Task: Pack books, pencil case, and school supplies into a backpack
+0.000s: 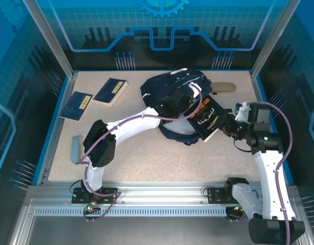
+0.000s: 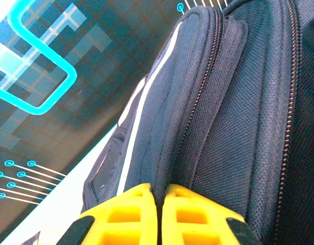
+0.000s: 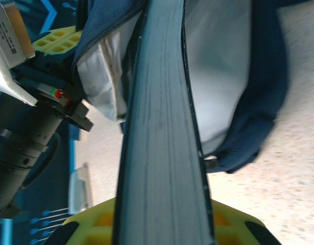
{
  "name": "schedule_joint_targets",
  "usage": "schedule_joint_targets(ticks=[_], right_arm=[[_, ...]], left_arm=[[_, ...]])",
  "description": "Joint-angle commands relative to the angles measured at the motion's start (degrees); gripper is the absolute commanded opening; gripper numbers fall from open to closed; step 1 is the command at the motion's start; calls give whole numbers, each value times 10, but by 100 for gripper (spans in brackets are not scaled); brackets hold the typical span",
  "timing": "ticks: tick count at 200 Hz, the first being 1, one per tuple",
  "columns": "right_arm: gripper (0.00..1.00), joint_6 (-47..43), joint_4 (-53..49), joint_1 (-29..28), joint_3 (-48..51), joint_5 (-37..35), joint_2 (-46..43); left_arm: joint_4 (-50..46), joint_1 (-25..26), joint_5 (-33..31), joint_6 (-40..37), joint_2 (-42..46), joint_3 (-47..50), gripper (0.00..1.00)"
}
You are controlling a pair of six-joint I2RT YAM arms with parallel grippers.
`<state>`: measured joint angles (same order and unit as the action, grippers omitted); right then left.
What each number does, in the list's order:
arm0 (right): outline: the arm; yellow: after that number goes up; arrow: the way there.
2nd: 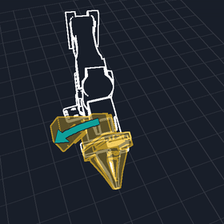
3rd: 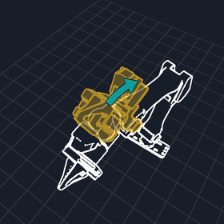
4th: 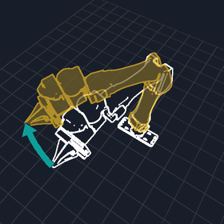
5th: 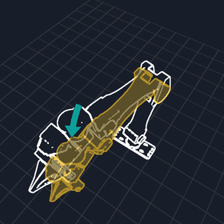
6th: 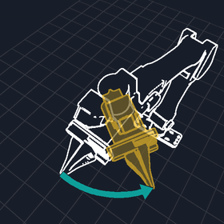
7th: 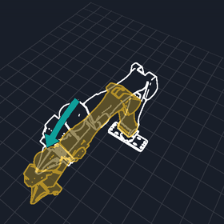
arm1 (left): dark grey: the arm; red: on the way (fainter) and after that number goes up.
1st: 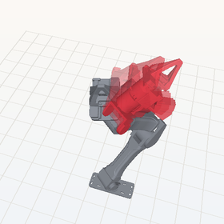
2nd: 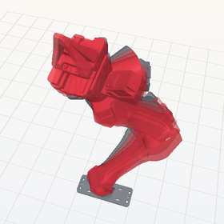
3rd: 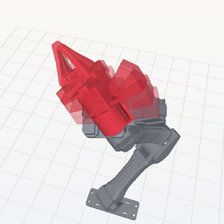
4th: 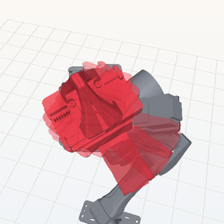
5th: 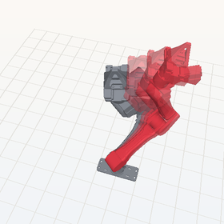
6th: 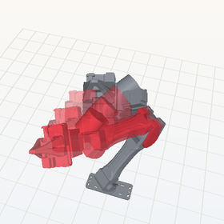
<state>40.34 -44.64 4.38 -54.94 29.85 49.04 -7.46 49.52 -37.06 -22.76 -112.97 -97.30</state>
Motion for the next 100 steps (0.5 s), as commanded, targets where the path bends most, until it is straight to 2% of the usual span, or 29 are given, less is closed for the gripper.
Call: schedule_joint_targets(ticks=[1,31,53,100], right_arm=[[12,69,120,-11,32,97,13],[12,124,212,-15,65,95,42],[12,163,276,-25,85,69,71],[13,237,442,-48,139,-44,123]], left_arm=[[70,31,-20,-5,43,-49,3],[71,48,-44,19,55,-53,2],[75,56,-54,33,66,-44,1],[65,58,-58,73,80,-29,0]])
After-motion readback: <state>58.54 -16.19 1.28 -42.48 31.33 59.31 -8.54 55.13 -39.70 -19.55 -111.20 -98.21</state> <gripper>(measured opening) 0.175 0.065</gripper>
